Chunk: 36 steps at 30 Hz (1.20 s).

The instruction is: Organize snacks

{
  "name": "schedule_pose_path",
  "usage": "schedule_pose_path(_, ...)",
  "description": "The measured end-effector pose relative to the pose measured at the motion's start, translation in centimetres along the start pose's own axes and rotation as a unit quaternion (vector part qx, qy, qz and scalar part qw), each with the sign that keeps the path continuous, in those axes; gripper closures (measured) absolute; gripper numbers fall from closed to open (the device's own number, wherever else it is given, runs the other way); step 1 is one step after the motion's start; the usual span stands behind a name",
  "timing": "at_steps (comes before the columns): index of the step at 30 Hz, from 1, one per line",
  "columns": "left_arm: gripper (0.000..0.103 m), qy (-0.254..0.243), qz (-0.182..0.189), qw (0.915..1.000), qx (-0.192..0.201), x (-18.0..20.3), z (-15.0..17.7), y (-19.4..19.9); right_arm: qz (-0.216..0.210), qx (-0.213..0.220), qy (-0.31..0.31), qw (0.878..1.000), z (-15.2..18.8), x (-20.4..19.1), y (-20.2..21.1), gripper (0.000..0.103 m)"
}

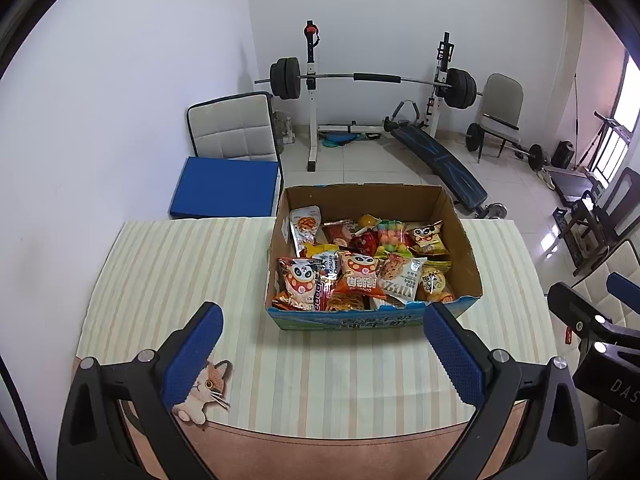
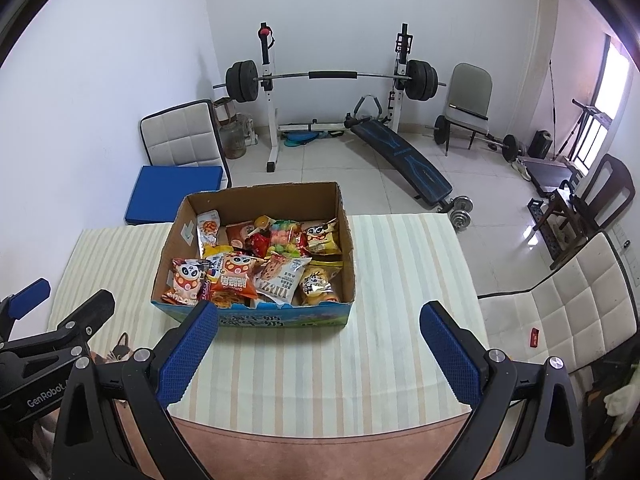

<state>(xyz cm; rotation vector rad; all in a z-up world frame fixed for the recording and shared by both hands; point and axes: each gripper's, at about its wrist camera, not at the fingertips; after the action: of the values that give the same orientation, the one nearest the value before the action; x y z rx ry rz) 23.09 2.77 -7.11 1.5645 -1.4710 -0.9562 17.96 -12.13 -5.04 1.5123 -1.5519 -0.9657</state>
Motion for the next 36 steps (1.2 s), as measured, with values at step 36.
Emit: schedule_pose_path(36,0.000,-0.008,0.006,1.0000,0.000,0.1,-0.6,1.3,0.000,0.005,0.007,1.000,-0.3,1.1,0.7,0.000)
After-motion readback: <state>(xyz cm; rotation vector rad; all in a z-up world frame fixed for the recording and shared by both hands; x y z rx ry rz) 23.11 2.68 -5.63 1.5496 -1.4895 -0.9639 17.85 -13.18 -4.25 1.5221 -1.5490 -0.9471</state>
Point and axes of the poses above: each gripper's, at about its wrist camera, not at the fingertips, and y roughly against the way its jaws point, x to its right, z to its underside, and after that the axes turned 13 degrees about -x, right-handed
